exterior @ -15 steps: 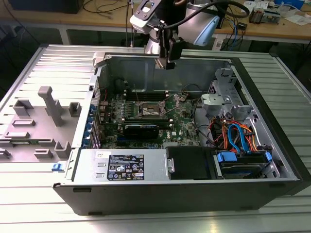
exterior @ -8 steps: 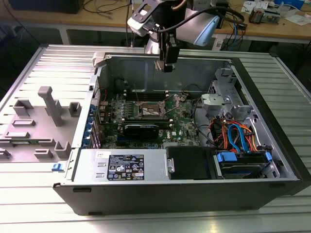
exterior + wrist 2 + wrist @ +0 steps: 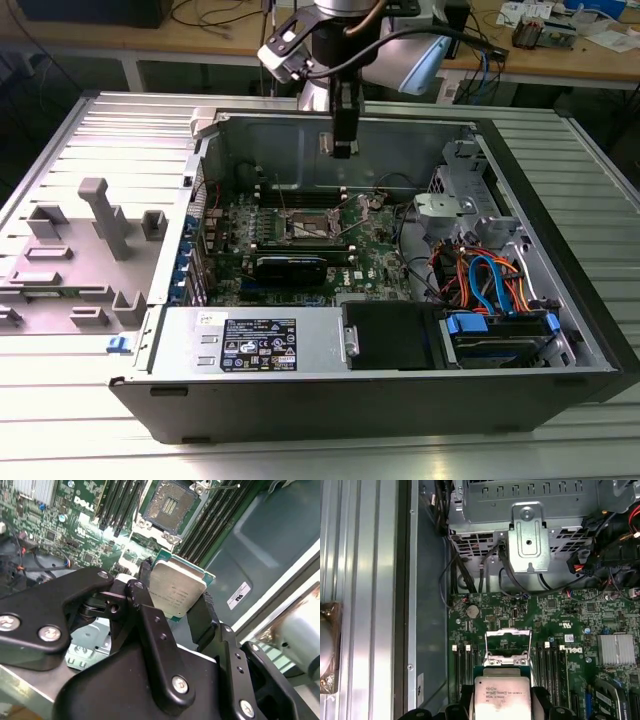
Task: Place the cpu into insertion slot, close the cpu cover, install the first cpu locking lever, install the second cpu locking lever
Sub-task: 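Place the cpu into insertion slot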
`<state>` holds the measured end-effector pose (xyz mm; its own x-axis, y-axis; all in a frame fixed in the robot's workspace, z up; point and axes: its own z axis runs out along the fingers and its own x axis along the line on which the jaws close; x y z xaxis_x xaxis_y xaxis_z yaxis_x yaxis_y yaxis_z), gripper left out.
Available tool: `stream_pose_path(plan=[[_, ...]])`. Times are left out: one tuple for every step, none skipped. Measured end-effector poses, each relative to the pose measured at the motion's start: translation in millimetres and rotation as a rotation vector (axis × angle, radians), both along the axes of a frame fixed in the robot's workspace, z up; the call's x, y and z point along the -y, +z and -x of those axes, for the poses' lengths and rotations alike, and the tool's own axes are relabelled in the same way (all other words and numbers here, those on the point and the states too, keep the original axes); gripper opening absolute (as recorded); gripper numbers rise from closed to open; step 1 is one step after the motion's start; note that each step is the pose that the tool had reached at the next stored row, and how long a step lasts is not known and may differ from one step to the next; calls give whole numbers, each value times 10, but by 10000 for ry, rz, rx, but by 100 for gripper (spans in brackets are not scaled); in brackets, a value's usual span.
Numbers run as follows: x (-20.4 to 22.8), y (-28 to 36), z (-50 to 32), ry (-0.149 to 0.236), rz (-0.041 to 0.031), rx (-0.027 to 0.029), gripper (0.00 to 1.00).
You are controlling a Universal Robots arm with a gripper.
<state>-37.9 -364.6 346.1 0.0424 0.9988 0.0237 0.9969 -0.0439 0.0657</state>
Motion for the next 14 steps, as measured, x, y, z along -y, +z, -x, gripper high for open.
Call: stream_pose_path(plan=[[1, -1, 0, -16, 0, 1, 54], [1, -1, 0, -17, 0, 1, 54], [0, -1, 0, -22, -2, 1, 54], [0, -1, 0, -27, -1, 1, 54], [0, -2, 0, -27, -1, 1, 54], [0, -1, 0, -27, -1, 2, 54], [0, -2, 0, -28, -1, 2, 54], [0, -2, 0, -28, -1, 2, 54], [0, -1, 0, -29, -1, 1, 54], [0, -1, 0, -29, -1, 1, 54], [0, -2, 0, -29, -1, 1, 54], [0, -2, 1, -29, -1, 2, 54], [8, -7, 1, -30, -5, 3, 54], [16, -10, 1, -31, -4, 3, 54]])
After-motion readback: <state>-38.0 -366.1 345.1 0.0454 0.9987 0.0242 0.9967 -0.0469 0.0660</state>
